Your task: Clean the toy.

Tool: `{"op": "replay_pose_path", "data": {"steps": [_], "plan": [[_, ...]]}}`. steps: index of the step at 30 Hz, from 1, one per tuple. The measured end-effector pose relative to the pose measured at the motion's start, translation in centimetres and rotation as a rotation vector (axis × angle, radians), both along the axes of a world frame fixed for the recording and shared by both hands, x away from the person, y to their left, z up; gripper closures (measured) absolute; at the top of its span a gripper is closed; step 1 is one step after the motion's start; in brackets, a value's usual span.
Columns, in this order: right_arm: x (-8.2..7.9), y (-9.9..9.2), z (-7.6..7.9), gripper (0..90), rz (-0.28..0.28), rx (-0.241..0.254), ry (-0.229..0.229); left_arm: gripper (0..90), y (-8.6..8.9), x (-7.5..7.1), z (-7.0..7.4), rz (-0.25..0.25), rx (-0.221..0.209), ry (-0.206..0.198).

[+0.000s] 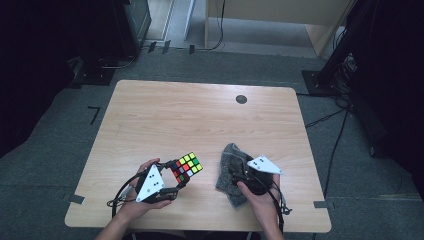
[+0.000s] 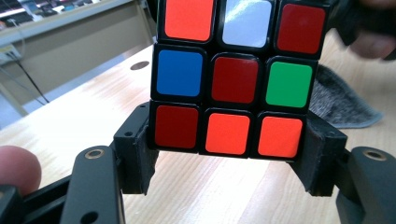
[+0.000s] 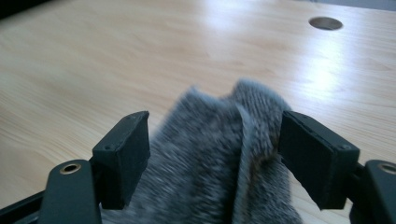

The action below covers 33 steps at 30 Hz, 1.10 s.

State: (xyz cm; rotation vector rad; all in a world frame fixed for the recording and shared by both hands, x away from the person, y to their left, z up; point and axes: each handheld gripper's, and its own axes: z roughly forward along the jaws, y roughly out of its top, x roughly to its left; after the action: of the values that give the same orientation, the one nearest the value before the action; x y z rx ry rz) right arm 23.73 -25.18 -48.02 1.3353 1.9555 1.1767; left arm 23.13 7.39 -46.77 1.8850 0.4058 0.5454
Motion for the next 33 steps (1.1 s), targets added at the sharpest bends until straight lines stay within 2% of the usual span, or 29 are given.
{"op": "replay_pose_path", "data": {"steps": [2,7,9,11,13,17,20,22,25,29,31,33], "plan": [[0.3,0.2,-0.8,26.8,-0.003,-0.042,0.011,33.9,0.2,0.1,0.1,-0.006,-0.018,0.022],[0.7,0.2,-2.3,32.4,-0.007,-0.082,0.059,33.9,0.7,0.4,0.3,-0.012,-0.054,0.068],[0.6,0.3,-2.6,40.4,-0.004,-0.101,0.055,33.9,0.9,0.6,0.4,-0.015,-0.073,0.092],[0.4,0.4,-3.0,43.2,0.011,-0.147,0.034,33.9,1.1,0.8,0.4,-0.023,-0.086,0.118],[0.4,0.5,-3.4,44.7,0.01,-0.159,0.047,33.9,1.3,1.1,0.4,-0.023,-0.105,0.152],[0.5,0.8,-3.9,50.5,-0.004,-0.171,0.084,33.9,1.5,1.4,0.3,-0.01,-0.123,0.183],[0.4,1.0,-3.7,67.8,-0.016,-0.187,0.091,34.0,1.6,1.4,0.2,-0.011,-0.117,0.184],[0.2,0.9,-3.4,74.4,-0.013,-0.181,0.087,33.9,1.4,1.3,0.1,-0.015,-0.109,0.181],[-0.2,0.4,-2.4,76.5,-0.003,-0.089,0.065,34.0,1.2,1.2,0.0,-0.024,-0.092,0.173],[-1.3,0.5,0.0,76.7,0.014,0.037,-0.012,34.0,0.7,1.0,-0.2,-0.037,-0.065,0.16],[-2.2,0.8,1.6,76.6,0.049,0.128,-0.053,34.0,0.4,0.8,-0.3,-0.045,-0.054,0.155],[-3.4,1.3,3.6,76.6,0.105,0.217,-0.114,34.0,0.0,0.6,-0.4,-0.054,-0.037,0.148]]}}
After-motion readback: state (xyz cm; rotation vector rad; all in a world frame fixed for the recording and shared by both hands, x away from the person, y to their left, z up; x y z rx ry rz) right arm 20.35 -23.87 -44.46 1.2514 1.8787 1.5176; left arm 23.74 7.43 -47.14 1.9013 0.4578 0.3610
